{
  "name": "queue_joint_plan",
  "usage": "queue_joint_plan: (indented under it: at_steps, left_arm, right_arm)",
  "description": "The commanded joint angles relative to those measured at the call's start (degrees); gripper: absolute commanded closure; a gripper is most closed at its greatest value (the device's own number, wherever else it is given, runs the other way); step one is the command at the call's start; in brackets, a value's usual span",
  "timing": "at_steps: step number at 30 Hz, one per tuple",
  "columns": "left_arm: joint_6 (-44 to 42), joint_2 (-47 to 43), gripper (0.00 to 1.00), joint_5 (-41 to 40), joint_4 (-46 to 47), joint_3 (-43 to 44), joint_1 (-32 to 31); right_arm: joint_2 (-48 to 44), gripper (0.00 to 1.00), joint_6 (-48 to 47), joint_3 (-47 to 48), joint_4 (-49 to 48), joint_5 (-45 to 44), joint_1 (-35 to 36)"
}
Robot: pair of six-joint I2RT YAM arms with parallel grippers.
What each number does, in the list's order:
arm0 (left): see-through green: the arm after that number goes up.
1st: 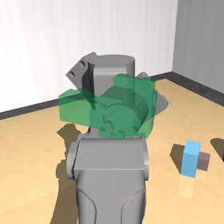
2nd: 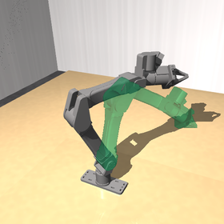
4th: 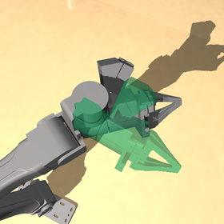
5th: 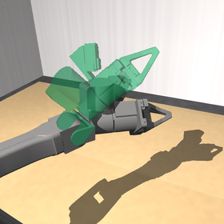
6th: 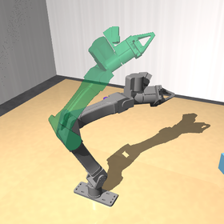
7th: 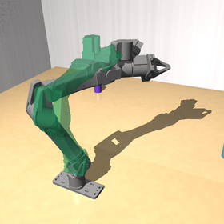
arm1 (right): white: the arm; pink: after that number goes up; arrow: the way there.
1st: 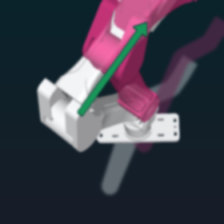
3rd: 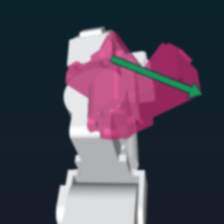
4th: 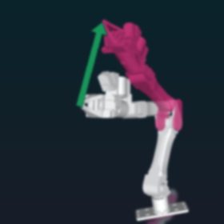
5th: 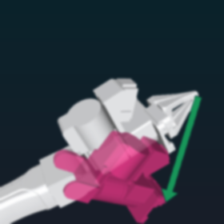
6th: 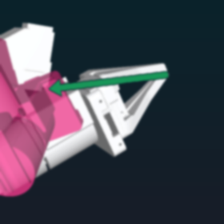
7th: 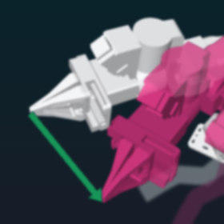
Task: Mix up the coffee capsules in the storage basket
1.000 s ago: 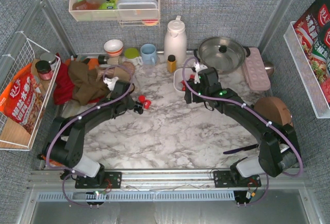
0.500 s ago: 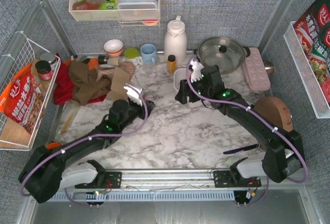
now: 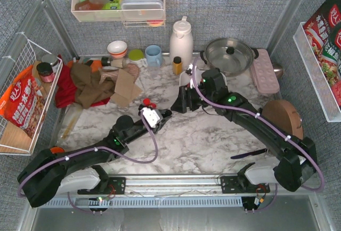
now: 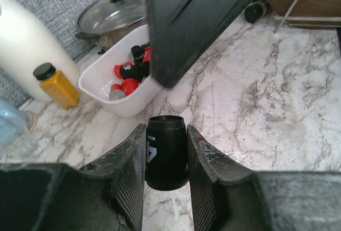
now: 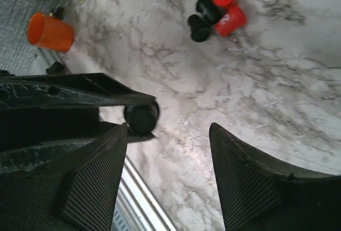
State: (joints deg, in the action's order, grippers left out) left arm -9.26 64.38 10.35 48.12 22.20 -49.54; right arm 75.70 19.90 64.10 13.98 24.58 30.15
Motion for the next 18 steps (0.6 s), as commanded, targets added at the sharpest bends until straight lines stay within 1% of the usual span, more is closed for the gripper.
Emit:
queue_joint_plan:
  at_steps: [1, 7, 13, 18]
  left_arm:
    - [-5.3, 1.7, 0.64, -0.9, 3.6, 1.5, -1.8]
    - [-6.6, 2.9, 0.65, -2.5, 3.7, 2.8, -3.2]
    - [-6.7, 2.7, 0.66, -2.8, 4.0, 3.3, -4.0]
    - [-6.7, 2.5, 0.67, -3.0, 4.0, 3.1, -4.2]
  right_arm:
    - [0.4, 0.34, 2.1, 0.5, 0.2, 2.0, 2.2]
    - [0.8, 0.37, 2.1, 0.3, 0.4, 1.7, 4.4]
    - [1.5, 0.41, 1.7, 0.4, 1.0, 1.2, 5.0]
    - [1.6, 0.5, 2.1, 0.4, 0.9, 0.6, 5.3]
